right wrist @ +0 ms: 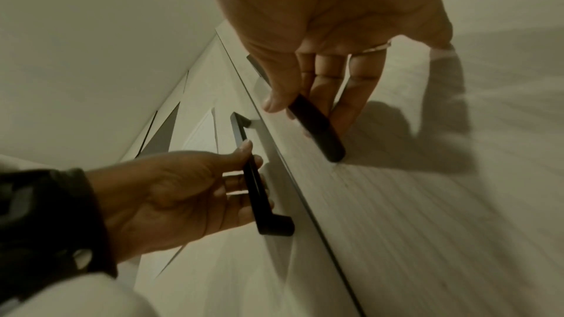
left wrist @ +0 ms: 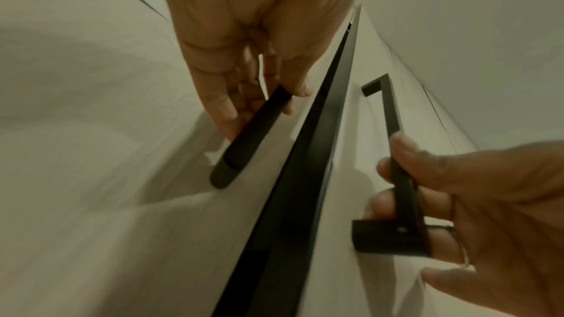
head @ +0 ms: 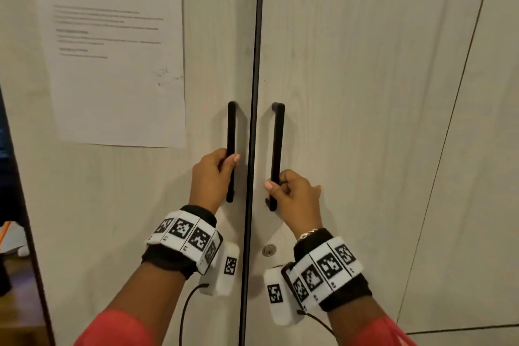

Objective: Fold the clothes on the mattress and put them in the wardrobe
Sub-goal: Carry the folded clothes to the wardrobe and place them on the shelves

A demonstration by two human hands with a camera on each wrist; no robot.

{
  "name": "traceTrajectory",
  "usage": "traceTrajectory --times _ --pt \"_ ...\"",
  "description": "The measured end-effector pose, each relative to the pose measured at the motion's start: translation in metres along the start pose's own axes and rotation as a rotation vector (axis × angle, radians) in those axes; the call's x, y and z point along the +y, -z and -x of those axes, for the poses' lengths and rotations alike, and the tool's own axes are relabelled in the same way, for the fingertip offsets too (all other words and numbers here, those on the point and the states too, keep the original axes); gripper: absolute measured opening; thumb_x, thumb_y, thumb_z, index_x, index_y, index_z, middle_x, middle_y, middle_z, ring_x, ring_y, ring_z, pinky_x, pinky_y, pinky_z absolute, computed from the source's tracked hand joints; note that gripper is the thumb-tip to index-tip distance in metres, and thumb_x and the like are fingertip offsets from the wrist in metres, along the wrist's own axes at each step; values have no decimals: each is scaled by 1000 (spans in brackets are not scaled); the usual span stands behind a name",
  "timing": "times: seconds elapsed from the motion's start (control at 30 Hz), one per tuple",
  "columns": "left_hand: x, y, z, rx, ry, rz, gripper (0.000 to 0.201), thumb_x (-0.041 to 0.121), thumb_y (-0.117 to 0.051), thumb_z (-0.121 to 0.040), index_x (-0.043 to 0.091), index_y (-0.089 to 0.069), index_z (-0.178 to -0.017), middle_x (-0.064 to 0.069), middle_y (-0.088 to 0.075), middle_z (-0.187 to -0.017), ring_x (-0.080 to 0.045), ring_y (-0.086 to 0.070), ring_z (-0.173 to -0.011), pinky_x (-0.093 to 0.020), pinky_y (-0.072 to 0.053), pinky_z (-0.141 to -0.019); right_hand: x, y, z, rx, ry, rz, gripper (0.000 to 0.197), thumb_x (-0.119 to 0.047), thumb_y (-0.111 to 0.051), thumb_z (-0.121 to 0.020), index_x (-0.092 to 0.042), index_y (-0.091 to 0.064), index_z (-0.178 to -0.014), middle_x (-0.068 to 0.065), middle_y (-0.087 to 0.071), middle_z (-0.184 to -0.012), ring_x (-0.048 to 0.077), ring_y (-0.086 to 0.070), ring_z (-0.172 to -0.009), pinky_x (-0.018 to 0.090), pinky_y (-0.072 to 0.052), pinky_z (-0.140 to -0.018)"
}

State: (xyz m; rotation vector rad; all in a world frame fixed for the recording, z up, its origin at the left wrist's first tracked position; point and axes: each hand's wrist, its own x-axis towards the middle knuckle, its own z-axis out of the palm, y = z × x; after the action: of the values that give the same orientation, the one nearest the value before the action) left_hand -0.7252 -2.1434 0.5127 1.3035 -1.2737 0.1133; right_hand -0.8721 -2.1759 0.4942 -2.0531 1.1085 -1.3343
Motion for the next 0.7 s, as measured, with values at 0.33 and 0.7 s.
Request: traceTrajectory --times 0.33,0.7 --pt "-24 -22 -21 56 -54 -23 27 20 -51 -95 6 -51 -72 3 -41 -53 -9 -38 -51 -12 -33 -48 6 -29 -32 49 -58 87 35 -35 -52 -91 -31 -31 -64 -13 -43 -56 9 -47 -66 48 5 -115" --pt "-28 -25 -17 47 -65 34 28 22 -50 -95 0 -55 -77 3 -43 -55 -9 -39 -52 -11 -32 -48 12 -31 -30 94 -17 23 21 -34 -54 -90 -20 -44 -79 -14 -43 -57 4 -46 -63 45 7 -115"
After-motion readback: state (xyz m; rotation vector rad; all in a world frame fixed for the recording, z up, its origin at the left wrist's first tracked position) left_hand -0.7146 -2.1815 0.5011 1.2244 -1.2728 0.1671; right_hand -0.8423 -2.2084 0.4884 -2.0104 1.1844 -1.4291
